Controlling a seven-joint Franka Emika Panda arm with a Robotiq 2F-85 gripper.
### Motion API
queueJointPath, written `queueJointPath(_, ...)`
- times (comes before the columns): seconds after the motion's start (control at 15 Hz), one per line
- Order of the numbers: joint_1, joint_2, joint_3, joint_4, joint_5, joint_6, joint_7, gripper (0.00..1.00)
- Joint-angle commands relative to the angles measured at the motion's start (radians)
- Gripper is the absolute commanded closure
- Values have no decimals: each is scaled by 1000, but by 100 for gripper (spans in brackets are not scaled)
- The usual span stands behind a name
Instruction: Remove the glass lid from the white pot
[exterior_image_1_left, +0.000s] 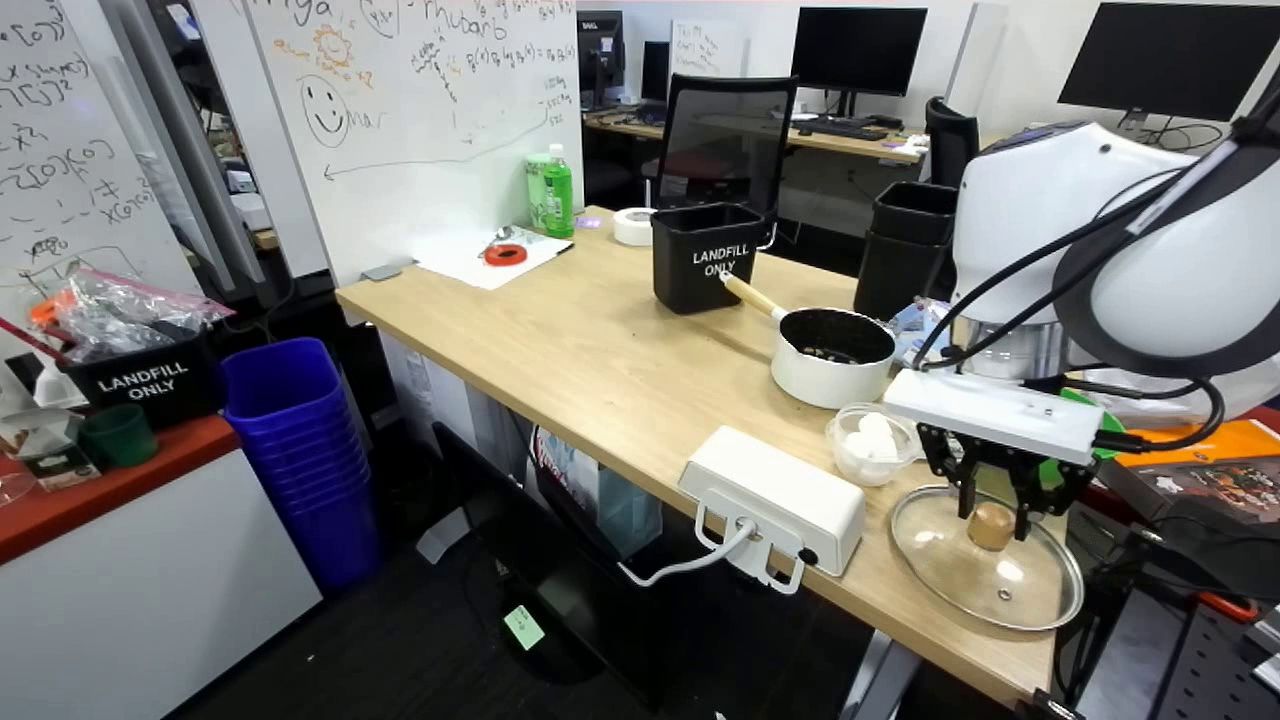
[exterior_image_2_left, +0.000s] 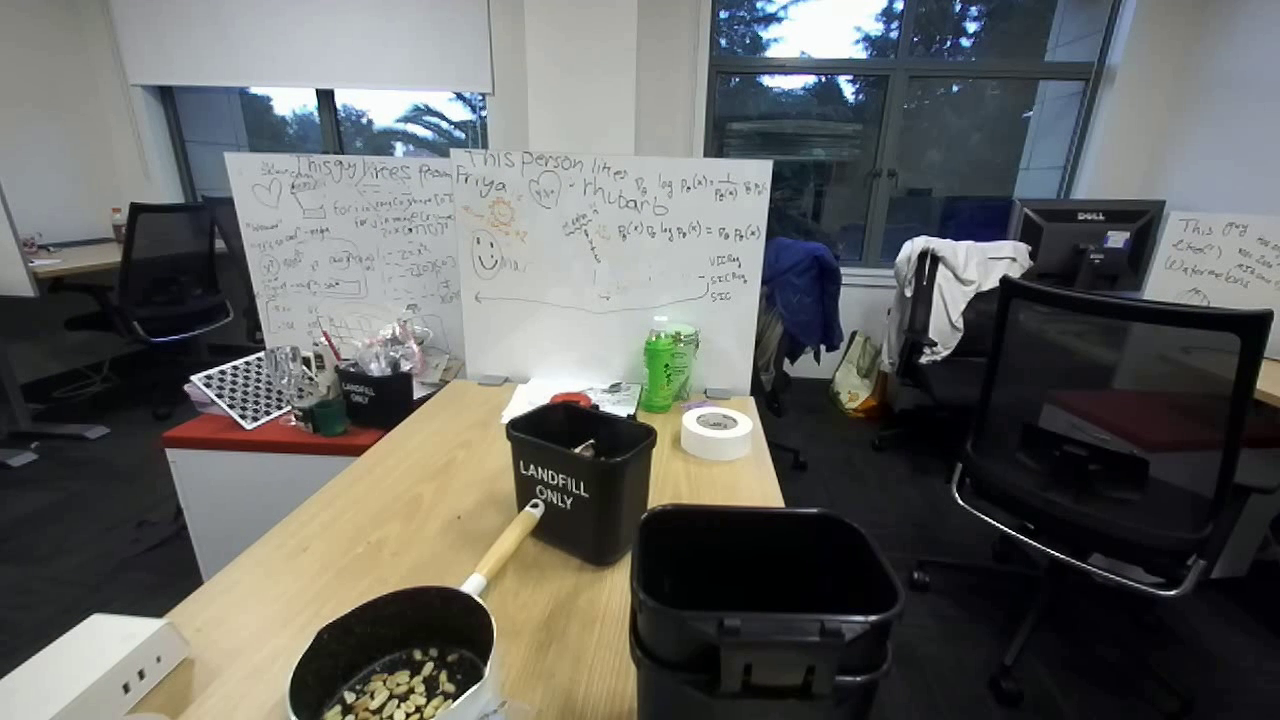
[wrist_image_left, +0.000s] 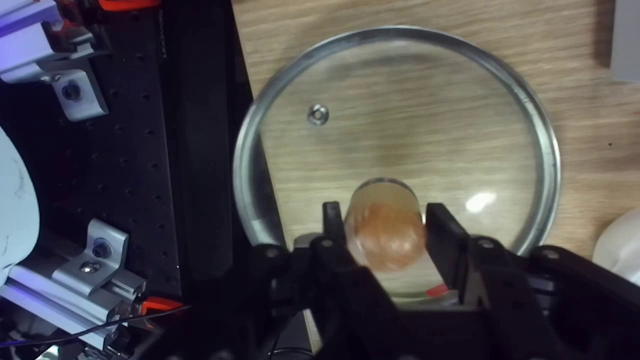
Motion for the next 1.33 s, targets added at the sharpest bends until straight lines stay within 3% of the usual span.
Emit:
queueJointPath(0.0,7,12,-10,3,-2,22,-3,22)
queueJointPath(0.2,6,7,-11,4,8,20,-12,2)
queueJointPath(0.27,6,0,-11,5,7,12,-19,0)
queueJointPath(0.73,6,-125,2,15,24,-186,-16,0)
queueJointPath(0.93,8,-241,12,2,38,-399,-68,0)
queueJointPath(1.0,-4,-173,17,17,14,-301,-21,0)
queueJointPath(1.13,-5,-232,25,12,17,-387,-36,0)
queueJointPath(1.27,-5,-243,26,8,17,-396,-39,0)
